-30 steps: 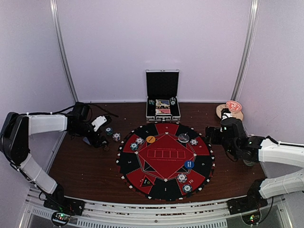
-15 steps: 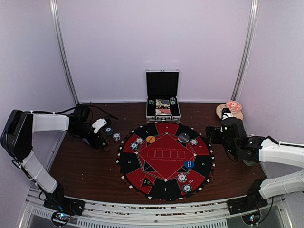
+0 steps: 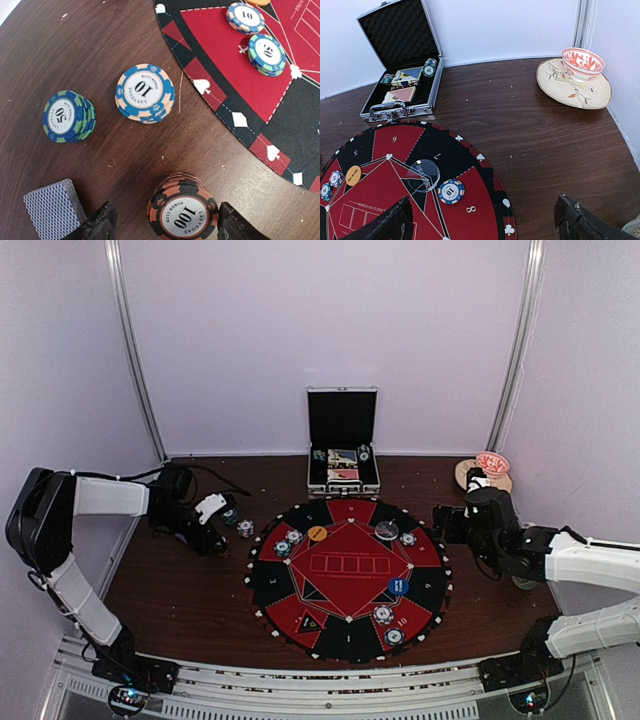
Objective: Distribute texas hold em gaming equipment
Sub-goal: Pick up the pile of poker chips from the pile of poker chips.
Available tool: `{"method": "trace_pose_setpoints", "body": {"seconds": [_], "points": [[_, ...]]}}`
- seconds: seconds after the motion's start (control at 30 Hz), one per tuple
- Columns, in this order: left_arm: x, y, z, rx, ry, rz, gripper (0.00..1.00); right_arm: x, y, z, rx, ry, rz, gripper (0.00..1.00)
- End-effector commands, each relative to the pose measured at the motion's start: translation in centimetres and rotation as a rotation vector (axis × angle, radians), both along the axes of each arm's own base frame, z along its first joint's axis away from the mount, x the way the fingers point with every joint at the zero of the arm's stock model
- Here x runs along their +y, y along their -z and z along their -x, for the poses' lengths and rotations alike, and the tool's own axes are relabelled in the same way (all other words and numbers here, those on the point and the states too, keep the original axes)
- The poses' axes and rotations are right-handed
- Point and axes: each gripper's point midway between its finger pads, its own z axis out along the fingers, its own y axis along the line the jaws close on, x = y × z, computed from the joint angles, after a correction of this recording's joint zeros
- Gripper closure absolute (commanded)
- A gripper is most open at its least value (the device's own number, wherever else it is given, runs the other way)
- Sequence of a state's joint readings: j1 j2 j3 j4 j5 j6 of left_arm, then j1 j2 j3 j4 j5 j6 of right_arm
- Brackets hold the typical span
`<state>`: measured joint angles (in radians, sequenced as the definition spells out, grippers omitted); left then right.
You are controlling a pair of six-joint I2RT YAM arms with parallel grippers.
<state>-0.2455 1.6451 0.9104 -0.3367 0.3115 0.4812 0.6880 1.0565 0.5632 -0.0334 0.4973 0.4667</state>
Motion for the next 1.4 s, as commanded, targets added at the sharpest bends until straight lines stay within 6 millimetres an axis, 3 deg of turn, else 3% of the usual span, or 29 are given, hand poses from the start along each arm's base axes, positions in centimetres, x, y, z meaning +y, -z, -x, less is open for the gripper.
{"method": "trace_pose_setpoints", "body": {"seconds": [0.0,1.37], "points": [[-0.12,-0.39,-0.95,-0.031,0.009,0.015,0.31,-0.24,-0.60,-0.08,-0.014,0.006,-0.001,0.00],[-0.74,-0.08,-0.17,0.002,0.053,0.039,0.56,-0.21,-0.58,-0.11,-0.014,0.005,0.000,0.00]]}}
